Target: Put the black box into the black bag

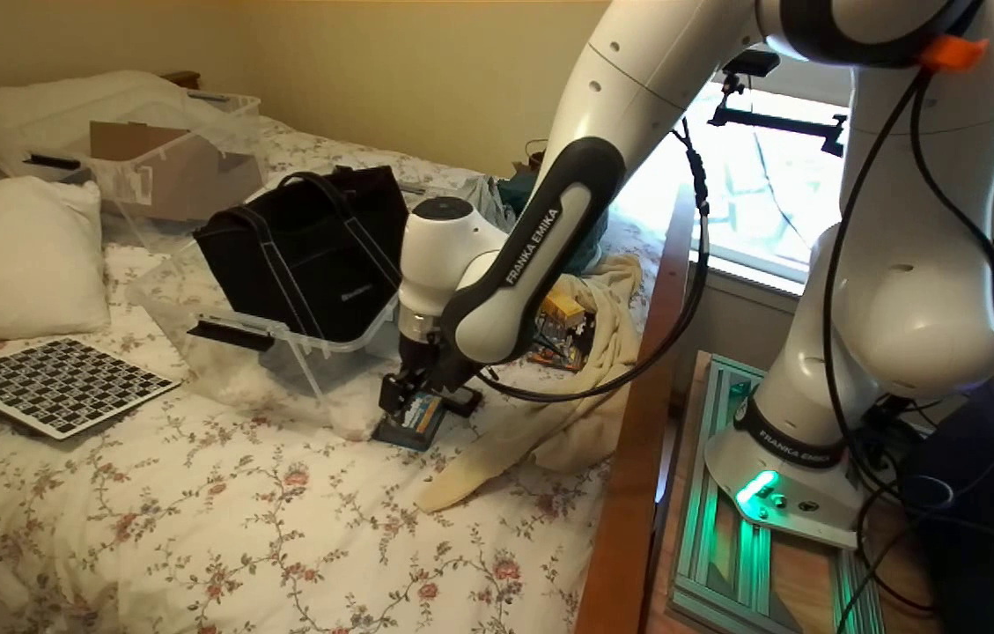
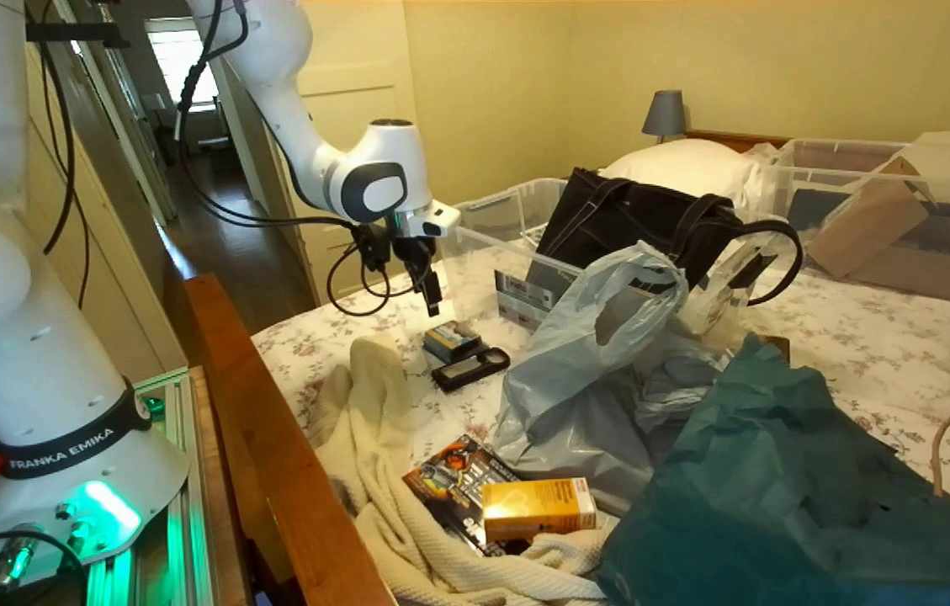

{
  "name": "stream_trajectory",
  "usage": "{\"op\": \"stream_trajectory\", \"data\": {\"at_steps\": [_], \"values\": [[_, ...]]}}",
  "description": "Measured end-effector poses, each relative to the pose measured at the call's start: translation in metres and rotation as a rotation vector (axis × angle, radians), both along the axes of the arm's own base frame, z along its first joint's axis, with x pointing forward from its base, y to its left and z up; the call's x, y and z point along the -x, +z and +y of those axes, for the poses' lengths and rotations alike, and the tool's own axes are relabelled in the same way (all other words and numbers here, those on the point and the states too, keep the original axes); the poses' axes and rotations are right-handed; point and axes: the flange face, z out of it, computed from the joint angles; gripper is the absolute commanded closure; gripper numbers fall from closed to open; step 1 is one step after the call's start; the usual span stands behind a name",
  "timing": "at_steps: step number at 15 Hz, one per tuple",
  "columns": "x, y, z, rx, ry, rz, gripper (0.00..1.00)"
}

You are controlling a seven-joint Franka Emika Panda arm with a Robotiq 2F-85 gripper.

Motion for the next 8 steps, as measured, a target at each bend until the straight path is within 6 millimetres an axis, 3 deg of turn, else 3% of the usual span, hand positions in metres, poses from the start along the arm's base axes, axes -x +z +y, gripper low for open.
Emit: {"op": "stream_trajectory", "data": {"at_steps": [4,8], "values": [[-0.004,-0.005,0.000,0.000,-0.001,0.003,0.00],[-0.006,-0.012,-0.014,0.081,-0.058,0.056,0.00]]}}
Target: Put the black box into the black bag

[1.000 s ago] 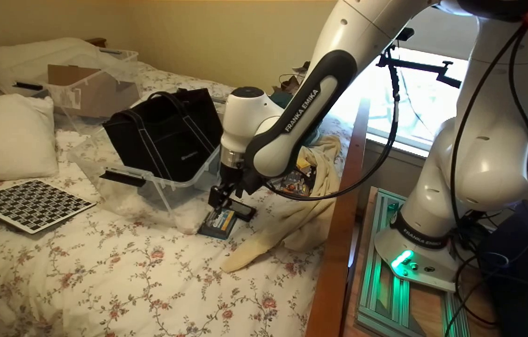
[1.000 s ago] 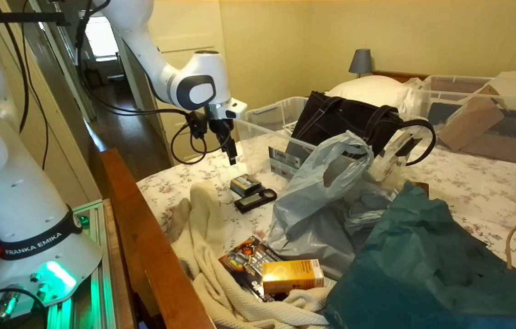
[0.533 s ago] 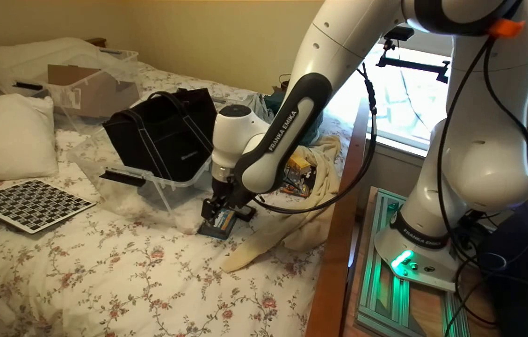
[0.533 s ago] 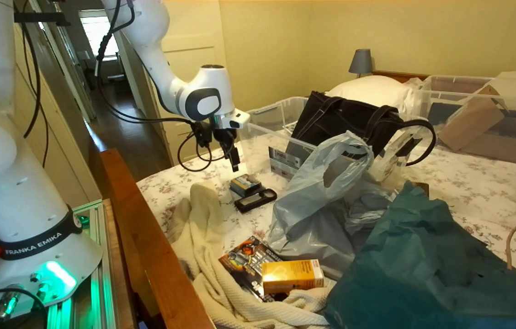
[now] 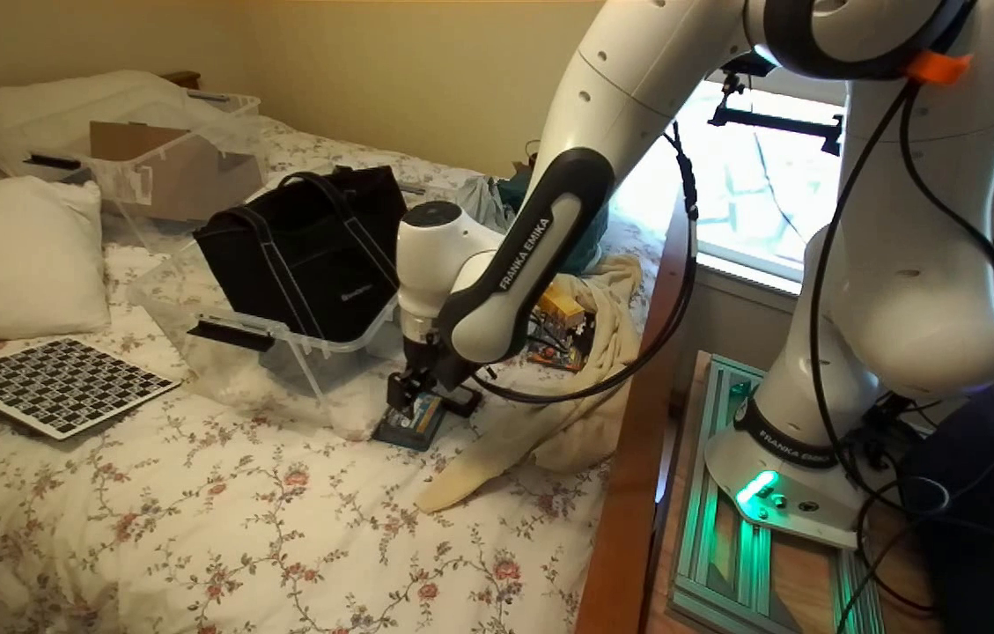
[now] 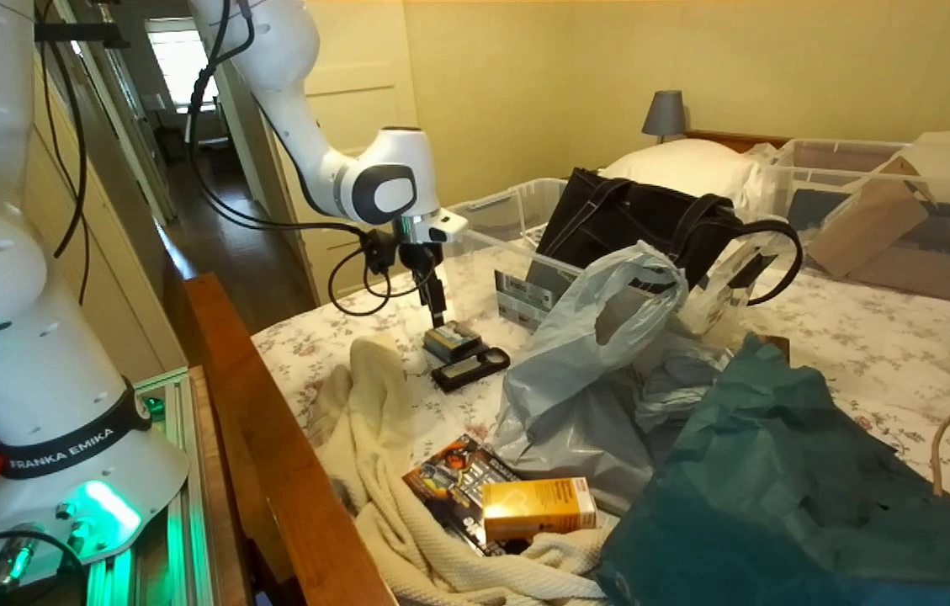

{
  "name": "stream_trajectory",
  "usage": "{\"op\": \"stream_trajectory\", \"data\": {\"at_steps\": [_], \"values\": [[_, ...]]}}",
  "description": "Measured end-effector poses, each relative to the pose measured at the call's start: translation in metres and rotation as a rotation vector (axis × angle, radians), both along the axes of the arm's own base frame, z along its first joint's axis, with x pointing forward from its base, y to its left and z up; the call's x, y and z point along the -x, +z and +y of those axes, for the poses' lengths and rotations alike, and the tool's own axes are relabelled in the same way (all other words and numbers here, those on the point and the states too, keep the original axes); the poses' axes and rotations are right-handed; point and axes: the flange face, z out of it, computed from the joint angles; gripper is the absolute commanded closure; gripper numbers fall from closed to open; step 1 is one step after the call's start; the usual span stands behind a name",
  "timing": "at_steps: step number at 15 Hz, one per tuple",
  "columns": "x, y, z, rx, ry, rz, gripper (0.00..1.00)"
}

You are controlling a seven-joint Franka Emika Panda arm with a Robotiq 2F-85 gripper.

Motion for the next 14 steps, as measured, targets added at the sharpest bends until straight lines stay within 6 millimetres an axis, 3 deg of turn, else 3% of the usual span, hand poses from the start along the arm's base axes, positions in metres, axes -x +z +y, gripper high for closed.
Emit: {"op": "stream_trajectory", "data": {"at_steps": [14], "values": [[-0.017,-0.058,0.002,0.057,0.037,0.097,0.00]]}}
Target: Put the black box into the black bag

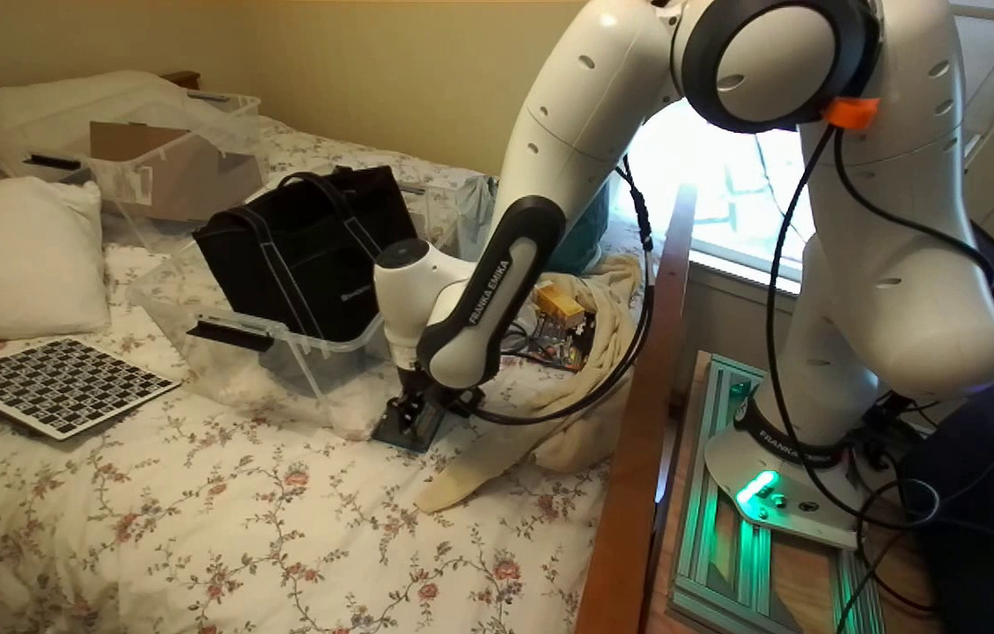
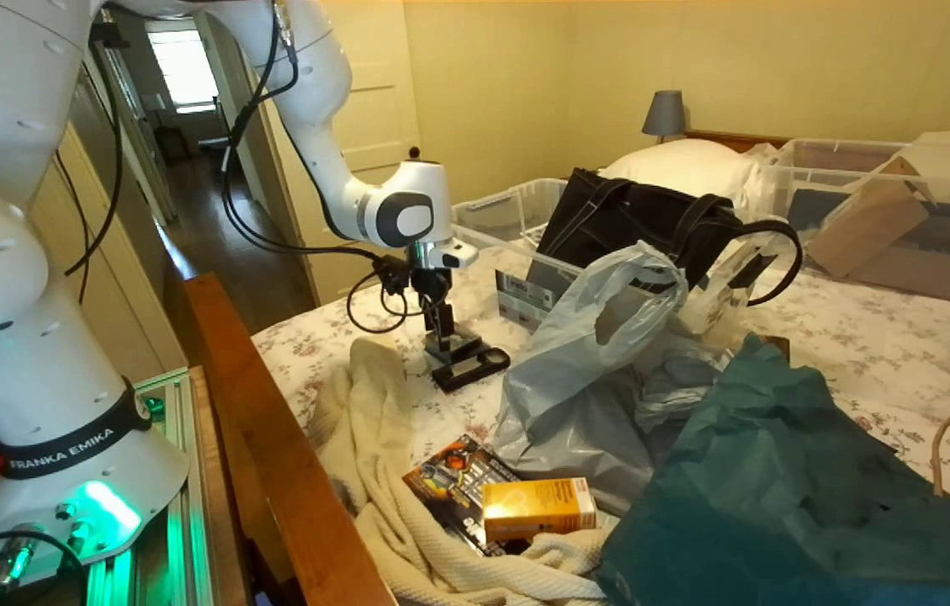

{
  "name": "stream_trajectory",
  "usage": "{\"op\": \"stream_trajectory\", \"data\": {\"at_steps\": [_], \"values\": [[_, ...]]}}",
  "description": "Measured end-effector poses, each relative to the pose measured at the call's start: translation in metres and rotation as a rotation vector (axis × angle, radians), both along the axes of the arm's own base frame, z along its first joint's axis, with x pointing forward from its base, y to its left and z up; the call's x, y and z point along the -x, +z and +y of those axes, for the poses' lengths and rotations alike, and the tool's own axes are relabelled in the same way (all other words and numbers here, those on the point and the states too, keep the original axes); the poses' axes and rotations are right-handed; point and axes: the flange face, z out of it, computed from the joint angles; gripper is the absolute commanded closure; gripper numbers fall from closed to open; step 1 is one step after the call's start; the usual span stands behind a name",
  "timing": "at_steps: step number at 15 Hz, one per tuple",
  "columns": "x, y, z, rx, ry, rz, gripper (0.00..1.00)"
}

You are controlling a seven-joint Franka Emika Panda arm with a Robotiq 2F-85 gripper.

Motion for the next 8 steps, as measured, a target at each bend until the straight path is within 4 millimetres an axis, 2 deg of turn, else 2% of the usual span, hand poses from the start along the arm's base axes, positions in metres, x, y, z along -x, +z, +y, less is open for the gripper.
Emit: {"op": "stream_trajectory", "data": {"at_steps": [5,7,8], "values": [[-0.004,-0.006,0.004,-0.015,0.009,-0.045,0.00],[-0.003,-0.010,0.003,-0.017,0.009,-0.054,0.27],[-0.003,-0.011,0.003,-0.017,0.009,-0.053,0.33]]}}
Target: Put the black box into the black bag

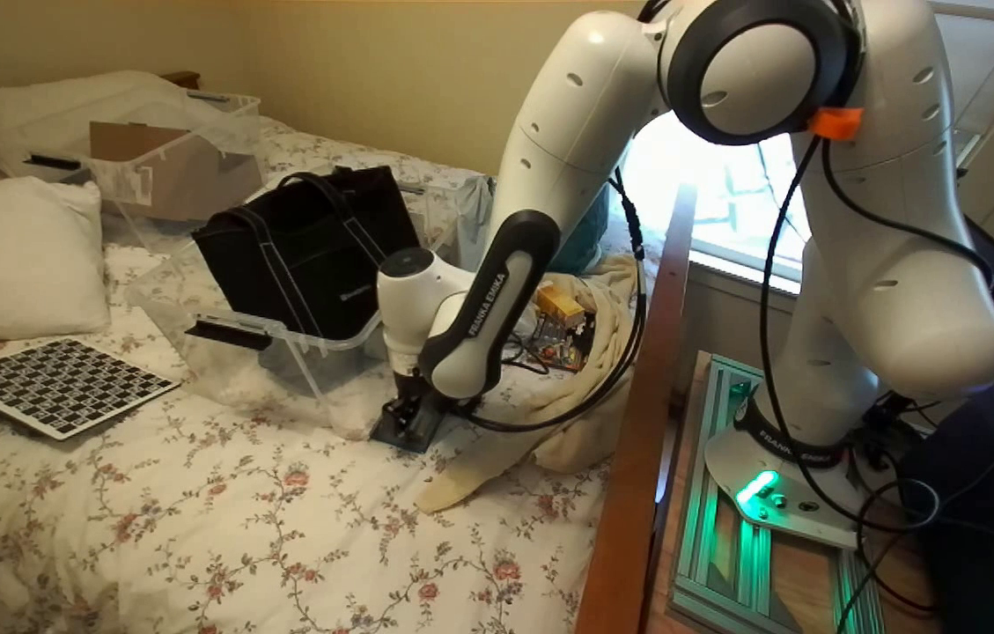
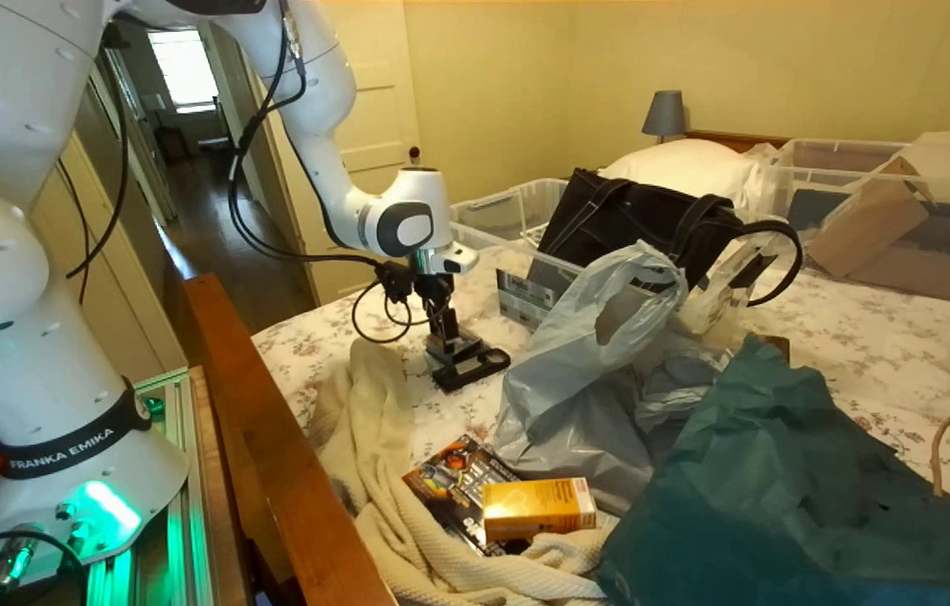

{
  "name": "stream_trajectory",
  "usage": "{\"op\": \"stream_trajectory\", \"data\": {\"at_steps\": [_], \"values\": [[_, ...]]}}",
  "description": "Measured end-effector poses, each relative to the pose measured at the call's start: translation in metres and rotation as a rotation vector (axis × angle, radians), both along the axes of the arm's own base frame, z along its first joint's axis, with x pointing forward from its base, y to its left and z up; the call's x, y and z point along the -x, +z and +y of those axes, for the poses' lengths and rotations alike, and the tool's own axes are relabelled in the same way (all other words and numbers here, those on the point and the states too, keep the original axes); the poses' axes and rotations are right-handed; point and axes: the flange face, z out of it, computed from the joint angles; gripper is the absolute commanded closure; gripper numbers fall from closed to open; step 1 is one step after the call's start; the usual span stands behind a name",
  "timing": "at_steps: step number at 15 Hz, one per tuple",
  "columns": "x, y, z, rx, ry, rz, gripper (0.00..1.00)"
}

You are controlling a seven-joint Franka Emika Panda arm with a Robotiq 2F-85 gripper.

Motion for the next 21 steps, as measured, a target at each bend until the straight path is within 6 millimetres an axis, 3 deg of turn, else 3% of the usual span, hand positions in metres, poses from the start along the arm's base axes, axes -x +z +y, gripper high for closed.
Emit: {"op": "stream_trajectory", "data": {"at_steps": [9,11,14,15,17,21], "values": [[-0.005,0.005,0.013,-0.020,0.014,-0.023,0.94],[-0.006,0.007,0.015,-0.023,0.014,-0.035,1.00],[-0.006,0.007,0.015,-0.016,0.002,-0.043,0.99],[-0.006,0.007,0.014,-0.011,-0.003,-0.046,0.71],[-0.006,0.007,0.013,0.002,-0.018,-0.051,0.64],[-0.001,0.011,0.006,0.048,-0.105,-0.068,0.36]]}}
